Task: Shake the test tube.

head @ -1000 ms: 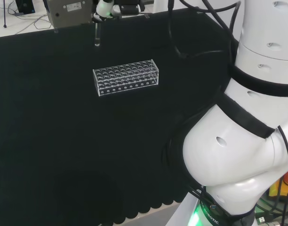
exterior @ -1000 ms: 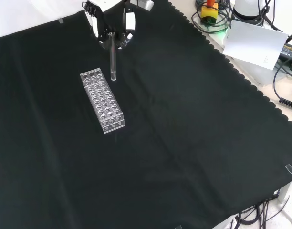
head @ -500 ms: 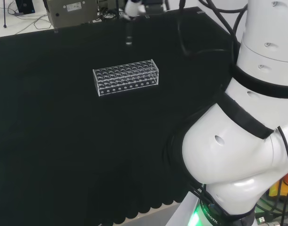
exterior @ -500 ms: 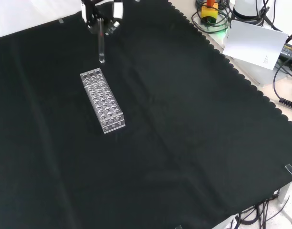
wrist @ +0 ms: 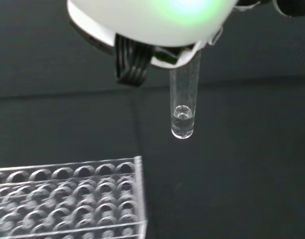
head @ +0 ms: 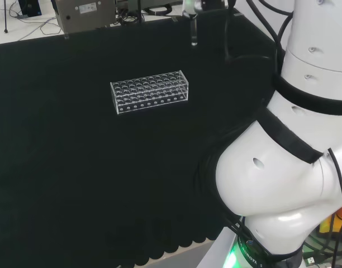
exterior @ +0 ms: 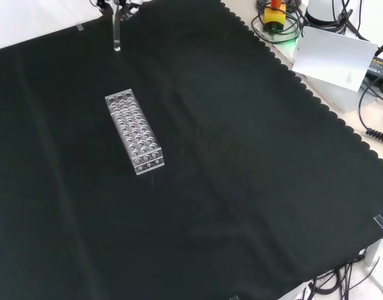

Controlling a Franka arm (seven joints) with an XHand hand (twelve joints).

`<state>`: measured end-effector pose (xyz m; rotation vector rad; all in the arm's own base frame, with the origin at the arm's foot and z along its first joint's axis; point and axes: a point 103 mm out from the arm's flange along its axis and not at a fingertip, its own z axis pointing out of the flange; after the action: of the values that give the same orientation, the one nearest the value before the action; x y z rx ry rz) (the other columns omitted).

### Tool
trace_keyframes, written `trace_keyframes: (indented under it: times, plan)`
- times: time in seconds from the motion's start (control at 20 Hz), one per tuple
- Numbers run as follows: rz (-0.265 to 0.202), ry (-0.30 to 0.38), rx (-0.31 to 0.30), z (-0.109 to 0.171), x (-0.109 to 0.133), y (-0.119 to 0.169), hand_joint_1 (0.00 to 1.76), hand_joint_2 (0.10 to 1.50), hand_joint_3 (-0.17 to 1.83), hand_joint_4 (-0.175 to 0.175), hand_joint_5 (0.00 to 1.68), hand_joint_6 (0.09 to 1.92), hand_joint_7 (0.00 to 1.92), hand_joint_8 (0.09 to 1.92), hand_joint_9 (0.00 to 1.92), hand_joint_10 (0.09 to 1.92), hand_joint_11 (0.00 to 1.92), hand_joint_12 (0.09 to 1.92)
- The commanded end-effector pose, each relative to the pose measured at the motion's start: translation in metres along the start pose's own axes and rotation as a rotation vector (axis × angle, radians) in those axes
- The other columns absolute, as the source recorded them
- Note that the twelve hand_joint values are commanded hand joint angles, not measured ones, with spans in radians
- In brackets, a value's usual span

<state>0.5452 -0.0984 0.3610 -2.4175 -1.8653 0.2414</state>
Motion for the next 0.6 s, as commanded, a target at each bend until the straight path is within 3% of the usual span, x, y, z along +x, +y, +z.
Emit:
trace_keyframes:
  times: [0.05,0.25,0.6]
  plan:
    - [0.053,-0.027,-0.004,-0.003,-0.019,0.009,1.23,0.56,0.79,-0.175,1.36,0.56,1.78,0.45,1.81,0.15,1.54,0.66]
    - [0.006,0.003,-0.002,-0.001,0.003,0.009,1.23,0.56,0.78,-0.175,1.36,0.56,1.78,0.45,1.81,0.15,1.54,0.66]
    - [-0.176,0.070,0.010,0.007,0.078,-0.003,1.23,0.56,0.78,-0.175,1.36,0.56,1.78,0.44,1.81,0.14,1.54,0.66]
